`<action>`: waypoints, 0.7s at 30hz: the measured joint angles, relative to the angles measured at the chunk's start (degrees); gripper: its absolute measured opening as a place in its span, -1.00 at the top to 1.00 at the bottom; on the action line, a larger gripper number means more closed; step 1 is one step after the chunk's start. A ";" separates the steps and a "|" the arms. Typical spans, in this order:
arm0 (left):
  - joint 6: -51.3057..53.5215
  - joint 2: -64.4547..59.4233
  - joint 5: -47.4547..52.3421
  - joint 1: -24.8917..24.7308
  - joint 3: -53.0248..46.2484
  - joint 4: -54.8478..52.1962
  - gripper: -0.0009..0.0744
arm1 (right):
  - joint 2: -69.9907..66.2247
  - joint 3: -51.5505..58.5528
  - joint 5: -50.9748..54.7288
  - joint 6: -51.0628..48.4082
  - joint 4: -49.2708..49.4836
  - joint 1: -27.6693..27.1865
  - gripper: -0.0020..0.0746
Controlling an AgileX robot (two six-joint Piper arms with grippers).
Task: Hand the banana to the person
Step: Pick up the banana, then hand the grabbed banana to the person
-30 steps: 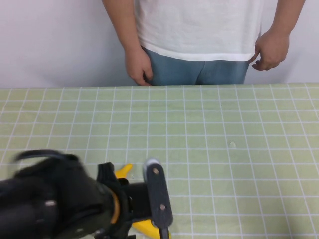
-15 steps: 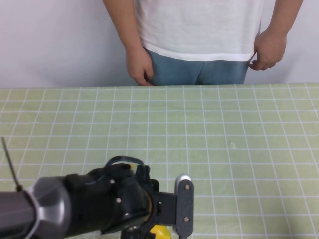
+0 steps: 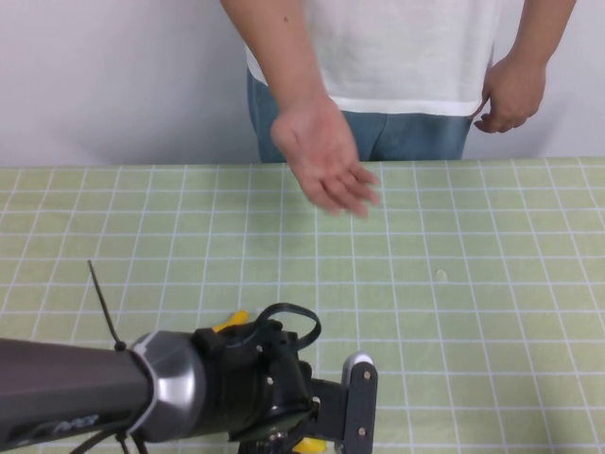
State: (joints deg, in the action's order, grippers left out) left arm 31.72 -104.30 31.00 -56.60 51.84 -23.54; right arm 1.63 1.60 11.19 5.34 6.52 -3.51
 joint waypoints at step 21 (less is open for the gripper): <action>0.15 8.68 9.55 -1.03 4.26 12.48 0.20 | 0.00 0.00 0.00 0.00 0.00 0.00 0.97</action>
State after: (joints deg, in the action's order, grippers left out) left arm 31.87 -95.62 40.55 -57.64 56.10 -11.06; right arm 1.63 1.60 11.19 5.34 6.52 -3.51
